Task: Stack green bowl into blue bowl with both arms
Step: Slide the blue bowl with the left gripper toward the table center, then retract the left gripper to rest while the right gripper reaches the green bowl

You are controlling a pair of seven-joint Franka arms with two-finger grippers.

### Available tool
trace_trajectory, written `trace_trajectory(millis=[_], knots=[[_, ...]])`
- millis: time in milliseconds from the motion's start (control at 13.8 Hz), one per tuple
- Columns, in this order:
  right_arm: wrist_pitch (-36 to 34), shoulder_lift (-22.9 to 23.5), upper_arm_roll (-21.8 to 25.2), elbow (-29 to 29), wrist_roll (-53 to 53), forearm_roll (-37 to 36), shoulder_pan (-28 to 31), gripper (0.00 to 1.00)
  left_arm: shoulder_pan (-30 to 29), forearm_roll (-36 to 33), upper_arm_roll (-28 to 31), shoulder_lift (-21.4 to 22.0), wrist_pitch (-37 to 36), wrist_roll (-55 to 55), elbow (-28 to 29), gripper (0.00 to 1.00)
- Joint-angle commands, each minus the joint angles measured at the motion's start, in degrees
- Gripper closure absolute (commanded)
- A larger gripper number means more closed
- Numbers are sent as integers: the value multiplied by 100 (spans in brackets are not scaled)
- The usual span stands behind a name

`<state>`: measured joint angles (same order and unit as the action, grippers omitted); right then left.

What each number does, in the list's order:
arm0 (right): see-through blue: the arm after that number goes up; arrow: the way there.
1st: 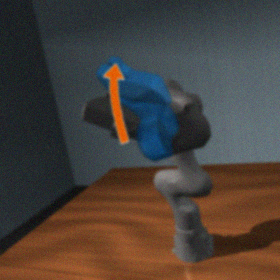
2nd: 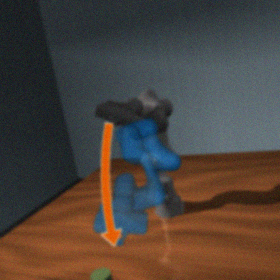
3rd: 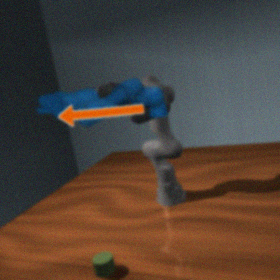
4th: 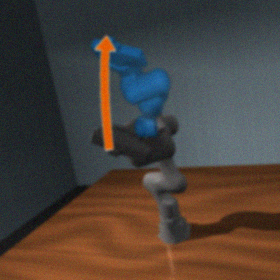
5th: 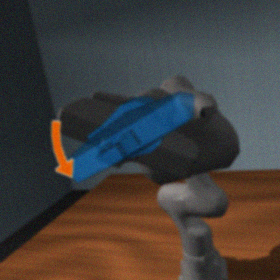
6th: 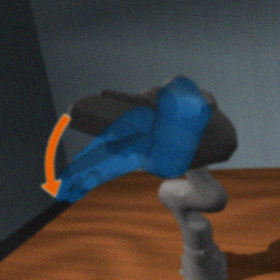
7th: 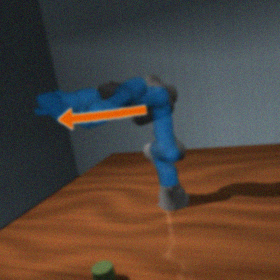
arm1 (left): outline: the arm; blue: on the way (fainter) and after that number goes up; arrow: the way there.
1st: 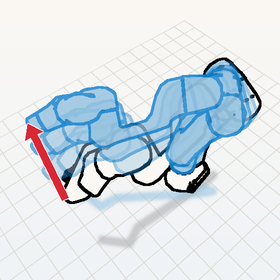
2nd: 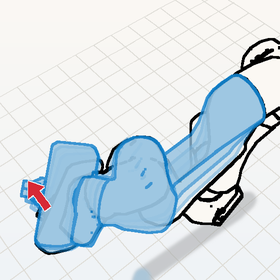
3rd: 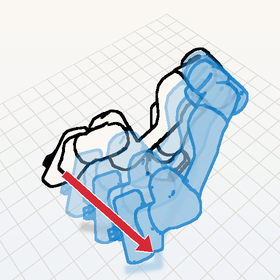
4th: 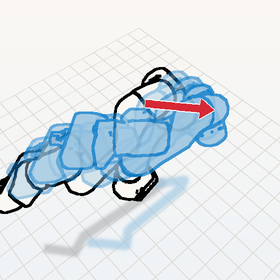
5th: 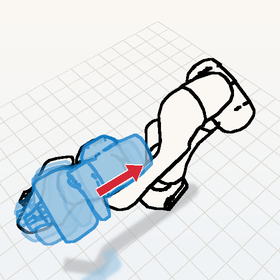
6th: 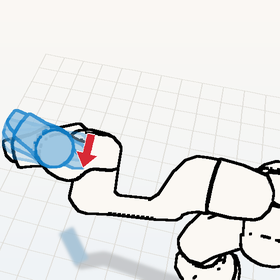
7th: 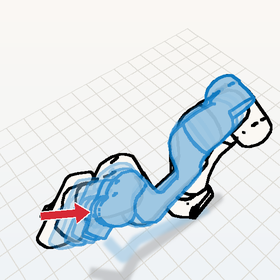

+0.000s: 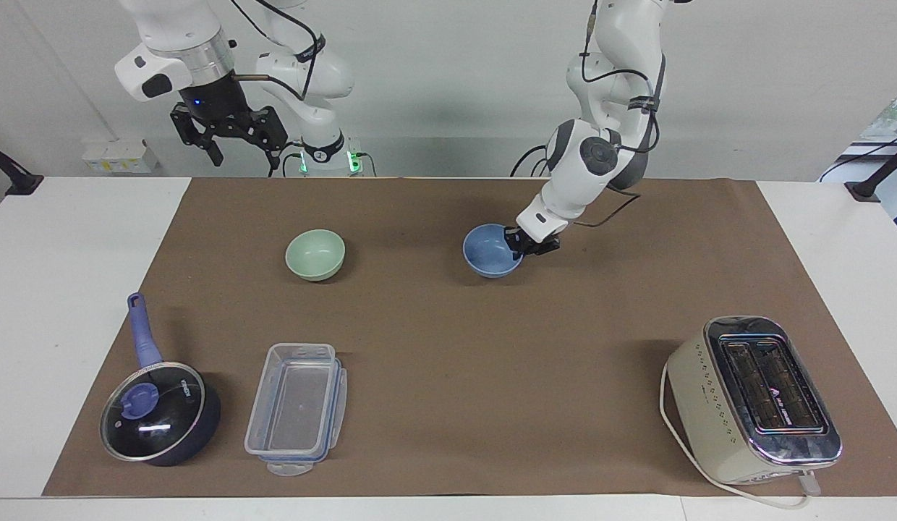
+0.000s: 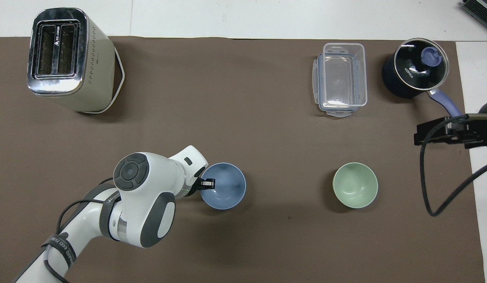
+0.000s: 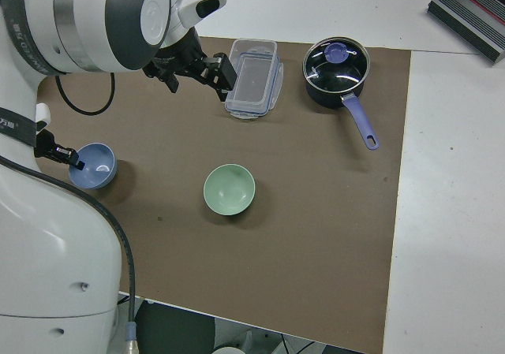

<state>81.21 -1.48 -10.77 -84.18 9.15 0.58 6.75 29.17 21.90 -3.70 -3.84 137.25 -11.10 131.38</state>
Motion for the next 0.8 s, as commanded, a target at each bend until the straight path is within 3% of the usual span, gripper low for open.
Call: trace_trajectory(millis=[0, 217, 434, 723], knots=[[106, -177, -4, -230, -212, 65, 99, 0, 107, 121, 98, 6, 153, -6, 46, 0], [106, -177, -4, -221, -212, 65, 90, 0, -42, 121, 124, 76, -13, 64, -85, 0], [114, -177, -4, -230, -221, 65, 90, 0, -499, 113, 141, 120, -724, 195, -533, 0], [193, -247, -4, -370, -239, 65, 187, 0, -1158, 25, 142, 85, -1699, 346, -1507, 0]])
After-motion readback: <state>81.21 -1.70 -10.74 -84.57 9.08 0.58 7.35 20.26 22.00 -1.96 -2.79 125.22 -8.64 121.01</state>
